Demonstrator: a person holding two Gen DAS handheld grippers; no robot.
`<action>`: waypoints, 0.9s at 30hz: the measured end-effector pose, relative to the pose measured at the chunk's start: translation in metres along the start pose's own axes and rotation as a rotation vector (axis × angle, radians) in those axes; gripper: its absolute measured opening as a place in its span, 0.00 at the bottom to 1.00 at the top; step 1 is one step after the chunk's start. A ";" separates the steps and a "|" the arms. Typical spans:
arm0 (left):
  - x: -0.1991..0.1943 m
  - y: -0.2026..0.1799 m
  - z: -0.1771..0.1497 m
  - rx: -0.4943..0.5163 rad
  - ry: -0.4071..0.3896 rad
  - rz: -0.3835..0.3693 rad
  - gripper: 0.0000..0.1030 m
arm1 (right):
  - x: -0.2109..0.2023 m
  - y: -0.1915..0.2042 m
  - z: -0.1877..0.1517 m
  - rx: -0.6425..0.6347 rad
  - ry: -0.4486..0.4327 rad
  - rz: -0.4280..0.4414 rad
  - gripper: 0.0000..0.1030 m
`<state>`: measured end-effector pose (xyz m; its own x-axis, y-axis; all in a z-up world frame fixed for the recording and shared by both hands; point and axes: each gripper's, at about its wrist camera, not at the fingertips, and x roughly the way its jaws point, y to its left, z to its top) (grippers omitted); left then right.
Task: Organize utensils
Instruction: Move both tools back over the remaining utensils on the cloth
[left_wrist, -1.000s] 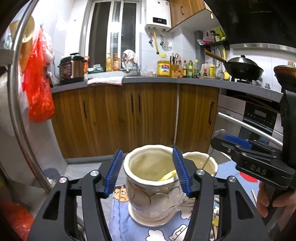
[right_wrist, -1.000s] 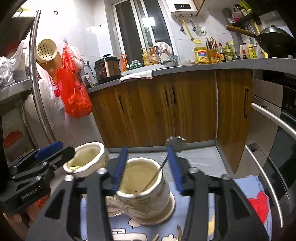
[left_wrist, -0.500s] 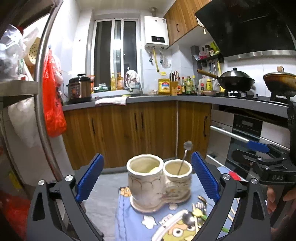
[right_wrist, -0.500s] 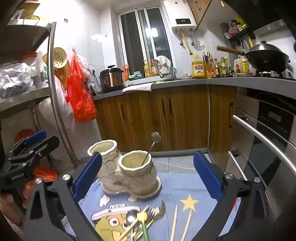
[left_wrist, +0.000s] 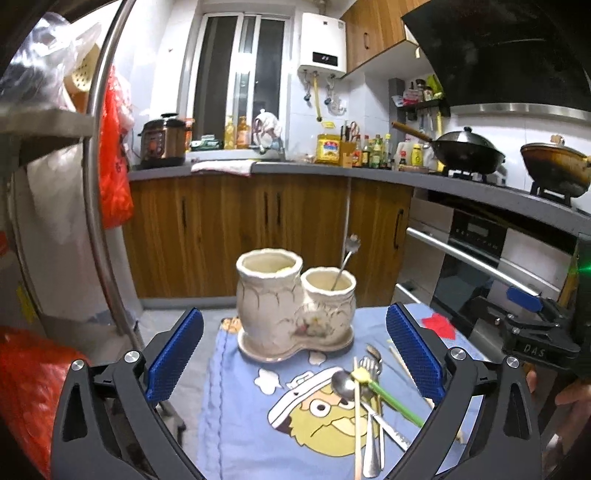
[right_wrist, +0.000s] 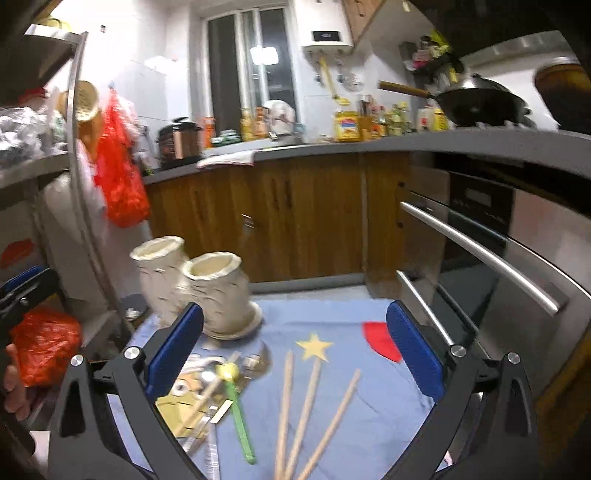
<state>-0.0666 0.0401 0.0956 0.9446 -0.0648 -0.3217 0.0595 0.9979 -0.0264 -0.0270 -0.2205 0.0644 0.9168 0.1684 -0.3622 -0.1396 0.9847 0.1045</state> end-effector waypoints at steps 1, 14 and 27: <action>0.003 -0.001 -0.004 0.005 0.002 0.007 0.95 | 0.004 -0.005 -0.005 -0.003 0.005 -0.017 0.95; 0.046 -0.001 -0.046 0.039 0.066 0.045 0.95 | 0.045 -0.035 -0.040 0.044 0.133 -0.042 0.95; 0.066 -0.003 -0.060 0.022 0.144 0.014 0.95 | 0.066 -0.035 -0.054 0.011 0.208 -0.062 0.95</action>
<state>-0.0235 0.0320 0.0175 0.8895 -0.0492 -0.4542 0.0549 0.9985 -0.0007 0.0180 -0.2412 -0.0128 0.8264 0.1144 -0.5513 -0.0802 0.9931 0.0859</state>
